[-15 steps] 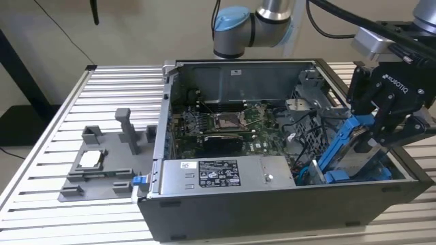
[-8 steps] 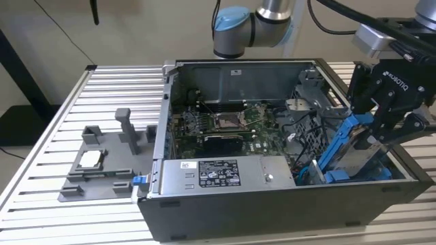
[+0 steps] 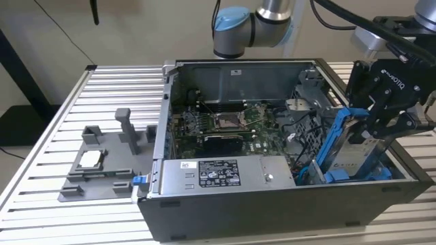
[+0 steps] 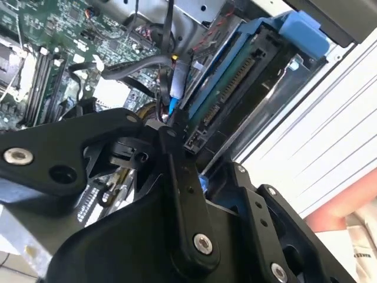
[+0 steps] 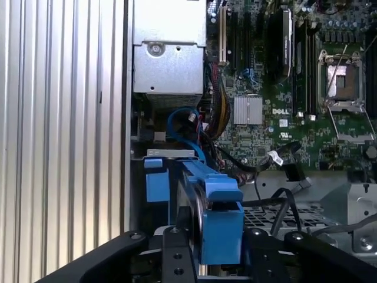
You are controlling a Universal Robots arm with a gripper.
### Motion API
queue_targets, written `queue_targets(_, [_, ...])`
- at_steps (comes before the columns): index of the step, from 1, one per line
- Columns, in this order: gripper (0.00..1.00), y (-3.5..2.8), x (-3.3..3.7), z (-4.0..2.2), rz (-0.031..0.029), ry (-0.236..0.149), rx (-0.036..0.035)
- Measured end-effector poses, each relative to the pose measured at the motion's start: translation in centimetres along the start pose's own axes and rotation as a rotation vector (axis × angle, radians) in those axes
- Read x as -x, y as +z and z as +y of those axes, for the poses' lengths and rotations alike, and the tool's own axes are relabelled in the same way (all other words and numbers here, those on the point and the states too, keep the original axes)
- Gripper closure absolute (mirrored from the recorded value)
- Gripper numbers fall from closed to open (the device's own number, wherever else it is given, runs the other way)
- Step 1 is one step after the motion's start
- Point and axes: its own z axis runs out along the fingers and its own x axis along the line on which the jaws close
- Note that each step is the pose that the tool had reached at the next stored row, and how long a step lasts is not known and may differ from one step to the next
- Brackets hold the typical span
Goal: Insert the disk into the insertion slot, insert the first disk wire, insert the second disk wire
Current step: 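Insert the disk into the insertion slot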
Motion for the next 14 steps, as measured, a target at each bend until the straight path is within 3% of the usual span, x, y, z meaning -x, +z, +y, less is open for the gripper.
queue_targets(1, [0.65, 0.01, -0.02, 0.00, -0.0059, 0.000, 0.0000])
queue_targets(2, [0.59, 0.00, -0.02, 0.01, -0.0067, 0.000, -0.0001])
queue_targets(9, [0.57, -0.69, -0.02, 0.08, -0.0067, 0.001, 0.0003])
queue_targets(10, [0.51, -0.72, -0.02, 0.08, -0.0067, 0.000, 0.0003])
queue_targets(11, [0.51, -0.75, -0.03, 0.08, -0.0085, 0.000, 0.0003])
queue_targets(13, [0.51, -0.76, -0.08, 0.08, -0.0233, -0.001, 0.0004])
queue_targets(14, [0.51, -0.78, -0.08, 0.08, -0.0240, -0.001, 0.0004])
